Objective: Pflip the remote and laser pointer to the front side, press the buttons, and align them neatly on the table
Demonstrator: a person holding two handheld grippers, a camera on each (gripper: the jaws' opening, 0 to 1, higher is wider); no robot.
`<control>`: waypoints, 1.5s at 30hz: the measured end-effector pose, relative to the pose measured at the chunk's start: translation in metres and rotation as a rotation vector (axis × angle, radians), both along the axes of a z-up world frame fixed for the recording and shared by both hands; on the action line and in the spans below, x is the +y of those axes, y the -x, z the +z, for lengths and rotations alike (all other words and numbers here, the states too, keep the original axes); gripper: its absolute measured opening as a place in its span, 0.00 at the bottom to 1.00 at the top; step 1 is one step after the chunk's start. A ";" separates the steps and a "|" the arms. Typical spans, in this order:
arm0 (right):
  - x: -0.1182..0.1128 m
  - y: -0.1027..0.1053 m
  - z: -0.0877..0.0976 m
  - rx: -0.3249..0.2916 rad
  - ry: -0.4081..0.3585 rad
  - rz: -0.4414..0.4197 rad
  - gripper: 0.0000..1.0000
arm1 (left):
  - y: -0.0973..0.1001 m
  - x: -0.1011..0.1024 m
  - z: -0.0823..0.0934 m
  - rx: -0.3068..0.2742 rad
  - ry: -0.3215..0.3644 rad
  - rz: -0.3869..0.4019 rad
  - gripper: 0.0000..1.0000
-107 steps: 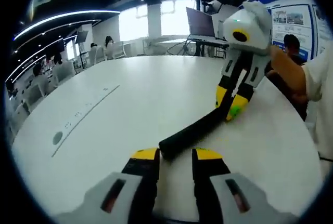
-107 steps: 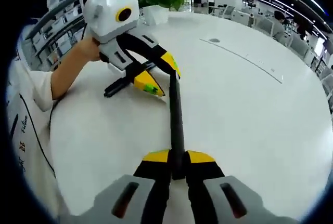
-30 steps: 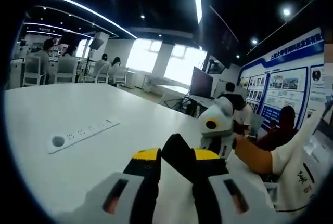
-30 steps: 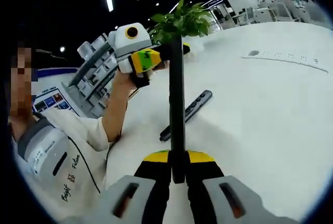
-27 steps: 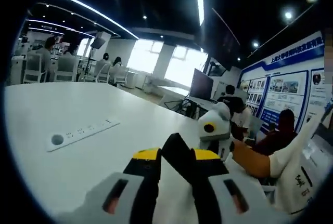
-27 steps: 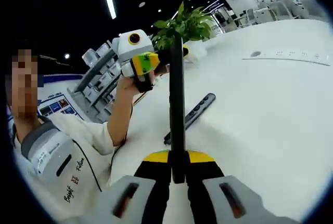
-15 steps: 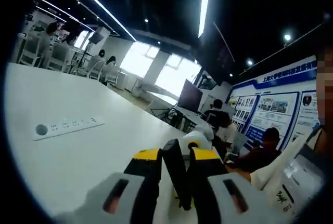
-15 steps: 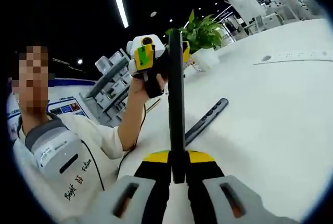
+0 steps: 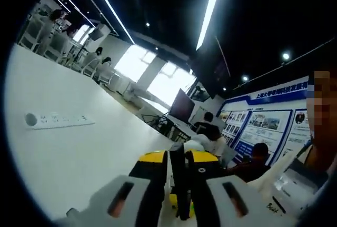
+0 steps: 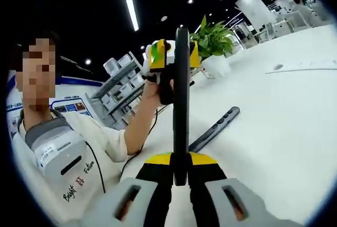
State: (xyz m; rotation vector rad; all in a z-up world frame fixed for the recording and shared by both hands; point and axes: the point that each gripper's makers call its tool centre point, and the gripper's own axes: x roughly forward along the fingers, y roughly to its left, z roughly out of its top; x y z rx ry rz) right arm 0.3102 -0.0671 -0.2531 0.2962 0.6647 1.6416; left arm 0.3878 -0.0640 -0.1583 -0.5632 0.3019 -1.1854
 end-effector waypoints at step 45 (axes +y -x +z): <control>0.004 0.005 -0.002 0.018 0.003 0.018 0.13 | 0.007 -0.004 0.009 0.051 0.082 -0.052 0.13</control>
